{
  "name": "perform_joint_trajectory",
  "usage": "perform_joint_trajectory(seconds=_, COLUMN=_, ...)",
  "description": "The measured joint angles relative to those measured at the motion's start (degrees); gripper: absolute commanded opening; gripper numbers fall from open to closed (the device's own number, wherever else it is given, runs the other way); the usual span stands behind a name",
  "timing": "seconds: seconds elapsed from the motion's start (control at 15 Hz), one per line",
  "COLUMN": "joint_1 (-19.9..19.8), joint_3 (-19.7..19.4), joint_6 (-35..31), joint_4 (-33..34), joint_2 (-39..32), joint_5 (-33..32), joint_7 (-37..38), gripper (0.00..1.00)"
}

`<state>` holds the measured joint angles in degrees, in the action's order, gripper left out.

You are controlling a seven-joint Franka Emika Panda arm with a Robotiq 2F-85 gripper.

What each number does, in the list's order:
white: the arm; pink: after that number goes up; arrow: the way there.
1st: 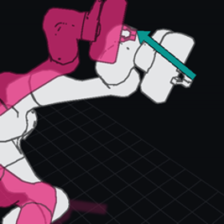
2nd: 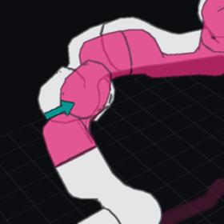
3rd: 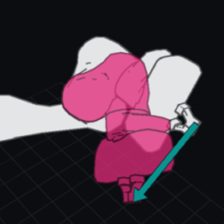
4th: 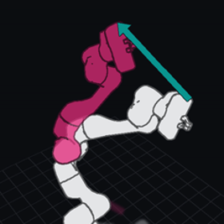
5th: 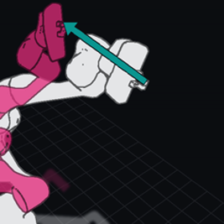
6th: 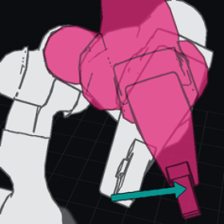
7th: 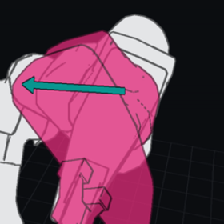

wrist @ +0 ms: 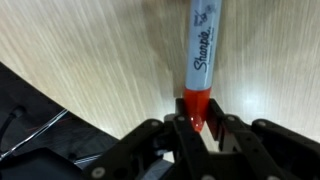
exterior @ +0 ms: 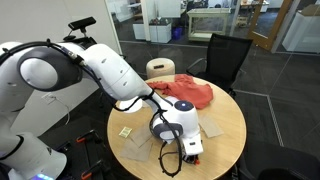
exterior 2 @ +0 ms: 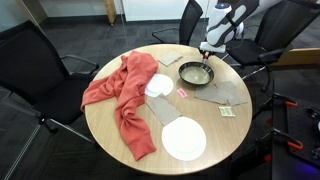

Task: Put the marker inside the ceramic bowl

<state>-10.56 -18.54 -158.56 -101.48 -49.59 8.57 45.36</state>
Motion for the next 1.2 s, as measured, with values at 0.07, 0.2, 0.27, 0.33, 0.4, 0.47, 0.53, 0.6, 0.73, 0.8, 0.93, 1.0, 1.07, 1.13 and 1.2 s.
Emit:
perform_joint_trajectory(seconds=0.07, joint_1=0.4, joint_3=-0.4, joint_6=0.0, joint_4=-0.1, joint_2=0.6, joint_5=0.2, joint_7=0.1, gripper=0.06)
perform_joint_trajectory(seconds=0.2, joint_1=1.1, joint_3=-1.2, joint_6=-0.1, joint_4=-0.5, joint_2=2.3, joint_5=0.7, joint_7=0.2, gripper=0.06)
perform_joint_trajectory(seconds=0.27, joint_1=1.6, joint_3=-1.5, joint_6=-0.2, joint_4=-0.8, joint_2=3.3, joint_5=0.8, joint_7=0.2, gripper=0.06)
perform_joint_trajectory(seconds=0.33, joint_1=2.1, joint_3=-1.9, joint_6=-0.4, joint_4=-1.4, joint_2=4.5, joint_5=0.9, joint_7=0.3, gripper=0.06)
perform_joint_trajectory(seconds=0.4, joint_1=2.7, joint_3=-2.2, joint_6=-0.7, joint_4=-2.0, joint_2=5.7, joint_5=0.9, joint_7=0.6, gripper=0.06)
perform_joint_trajectory(seconds=0.47, joint_1=3.3, joint_3=-2.4, joint_6=-1.0, joint_4=-2.7, joint_2=6.9, joint_5=0.9, joint_7=1.0, gripper=0.06)
perform_joint_trajectory(seconds=0.53, joint_1=3.9, joint_3=-2.4, joint_6=-1.4, joint_4=-3.5, joint_2=8.1, joint_5=0.9, joint_7=1.2, gripper=0.06)
perform_joint_trajectory(seconds=0.6, joint_1=4.5, joint_3=-2.4, joint_6=-2.0, joint_4=-4.4, joint_2=9.4, joint_5=0.9, joint_7=1.2, gripper=0.06)
perform_joint_trajectory(seconds=0.73, joint_1=6.0, joint_3=-2.3, joint_6=-3.1, joint_4=-6.5, joint_2=11.7, joint_5=0.9, joint_7=1.2, gripper=0.06)
perform_joint_trajectory(seconds=0.8, joint_1=6.6, joint_3=-2.1, joint_6=-3.4, joint_4=-7.5, joint_2=12.8, joint_5=0.9, joint_7=1.2, gripper=0.06)
perform_joint_trajectory(seconds=0.93, joint_1=8.0, joint_3=-1.7, joint_6=-3.4, joint_4=-9.7, joint_2=14.9, joint_5=0.9, joint_7=1.2, gripper=0.06)
perform_joint_trajectory(seconds=1.0, joint_1=8.9, joint_3=-1.6, joint_6=-3.4, joint_4=-11.0, joint_2=16.0, joint_5=0.8, joint_7=1.2, gripper=0.06)
perform_joint_trajectory(seconds=1.07, joint_1=9.8, joint_3=-1.6, joint_6=-3.4, joint_4=-12.3, joint_2=16.9, joint_5=0.7, joint_7=1.2, gripper=0.06)
perform_joint_trajectory(seconds=1.13, joint_1=10.8, joint_3=-1.6, joint_6=-3.4, joint_4=-13.6, joint_2=17.8, joint_5=0.6, joint_7=1.2, gripper=0.06)
perform_joint_trajectory(seconds=1.2, joint_1=11.8, joint_3=-1.6, joint_6=-3.4, joint_4=-14.8, joint_2=18.6, joint_5=0.5, joint_7=1.2, gripper=0.06)
